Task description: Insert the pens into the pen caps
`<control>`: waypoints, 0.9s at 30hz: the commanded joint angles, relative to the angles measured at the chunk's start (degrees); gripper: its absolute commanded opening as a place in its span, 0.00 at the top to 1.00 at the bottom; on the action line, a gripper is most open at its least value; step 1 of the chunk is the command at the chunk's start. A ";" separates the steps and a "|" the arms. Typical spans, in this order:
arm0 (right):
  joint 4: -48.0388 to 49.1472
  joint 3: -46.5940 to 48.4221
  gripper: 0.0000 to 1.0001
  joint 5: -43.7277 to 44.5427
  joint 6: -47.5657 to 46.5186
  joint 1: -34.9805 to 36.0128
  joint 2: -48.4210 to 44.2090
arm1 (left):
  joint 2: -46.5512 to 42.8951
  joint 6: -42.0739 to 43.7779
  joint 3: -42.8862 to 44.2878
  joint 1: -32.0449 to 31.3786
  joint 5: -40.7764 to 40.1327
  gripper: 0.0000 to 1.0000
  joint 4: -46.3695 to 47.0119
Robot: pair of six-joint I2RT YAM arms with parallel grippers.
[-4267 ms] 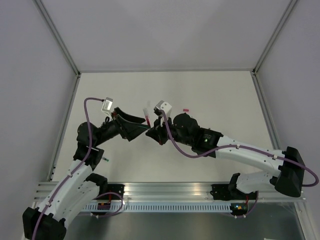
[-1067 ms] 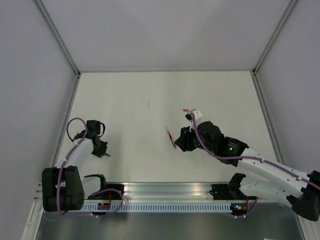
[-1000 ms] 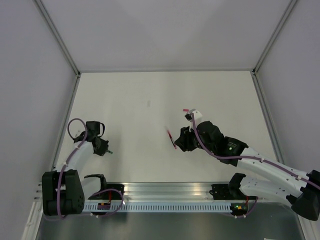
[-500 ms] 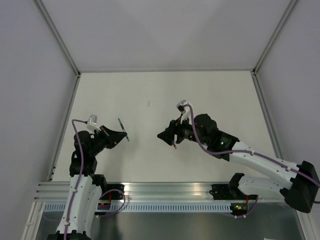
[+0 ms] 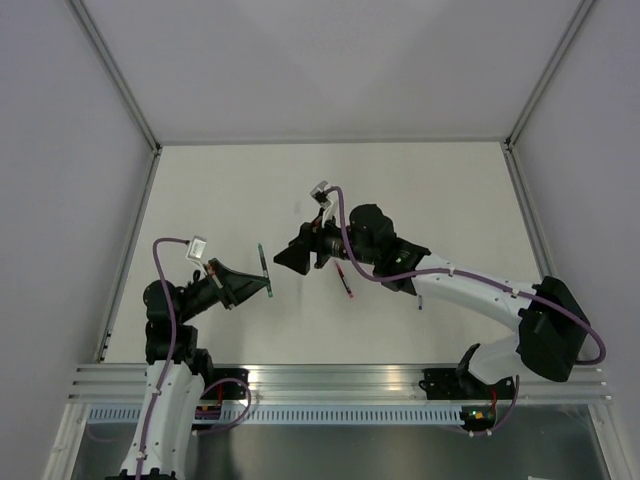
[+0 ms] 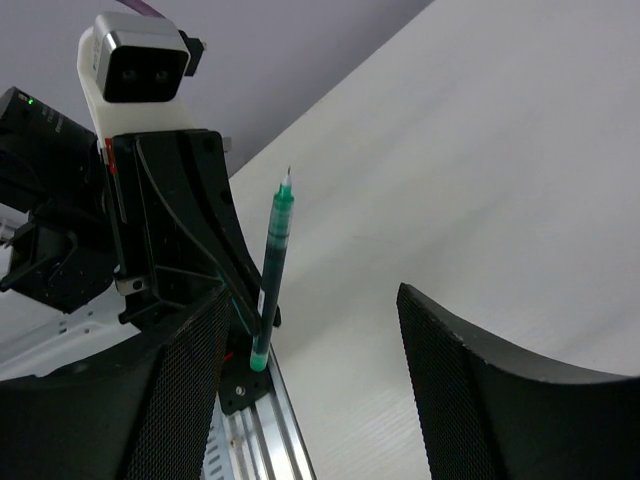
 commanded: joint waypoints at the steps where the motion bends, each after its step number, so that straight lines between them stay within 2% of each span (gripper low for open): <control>1: 5.40 4.78 0.26 -3.31 0.47 0.88 4.13 | 0.89 -2.24 0.38 -0.11 4.33 0.98 5.67; 7: 6.20 8.48 0.27 -2.96 0.47 2.28 8.45 | 0.63 -2.24 -0.33 -0.11 4.95 0.98 5.76; 11: 5.93 10.59 0.33 -2.96 0.82 2.90 10.56 | 0.19 -2.33 -0.42 -0.02 5.22 0.98 5.84; 14: 6.98 10.51 0.46 -3.14 1.52 3.25 11.18 | 0.10 -2.85 -0.59 -0.02 5.31 0.98 6.28; 15: 7.25 10.50 0.56 -3.14 1.78 3.42 11.27 | 0.10 -3.03 -0.59 -0.11 5.31 0.98 6.28; 17: 8.21 10.42 0.66 -3.40 2.83 3.60 11.71 | 0.10 -3.55 -0.68 -0.11 5.31 0.98 6.72; 18: 8.74 10.24 0.77 -3.84 3.28 3.52 11.88 | 0.27 -3.82 -0.68 -0.11 5.22 0.98 6.98; 19: 9.61 10.15 0.84 -4.54 3.80 3.51 12.23 | 0.62 -4.17 -0.68 -0.02 5.30 0.98 7.77; 21: 10.41 9.98 1.00 -5.16 4.77 3.69 12.59 | 1.07 -5.31 -0.85 -0.11 5.48 0.93 8.91; 22: 11.20 9.80 1.00 -5.34 5.21 3.60 12.76 | 1.33 -5.75 -0.94 -0.11 5.57 0.89 10.05; 23: 11.47 9.71 1.00 -5.95 5.48 3.69 12.94 | 1.42 -6.36 -0.94 -0.02 5.57 0.74 10.50; 24: 12.08 9.71 1.00 -6.21 6.00 3.78 13.20 | 1.42 -6.63 -0.86 -0.02 5.39 0.68 10.76; 27: 12.00 9.71 1.00 -6.48 6.36 3.87 13.29 | 1.94 -6.90 -0.50 -0.11 5.39 0.60 11.29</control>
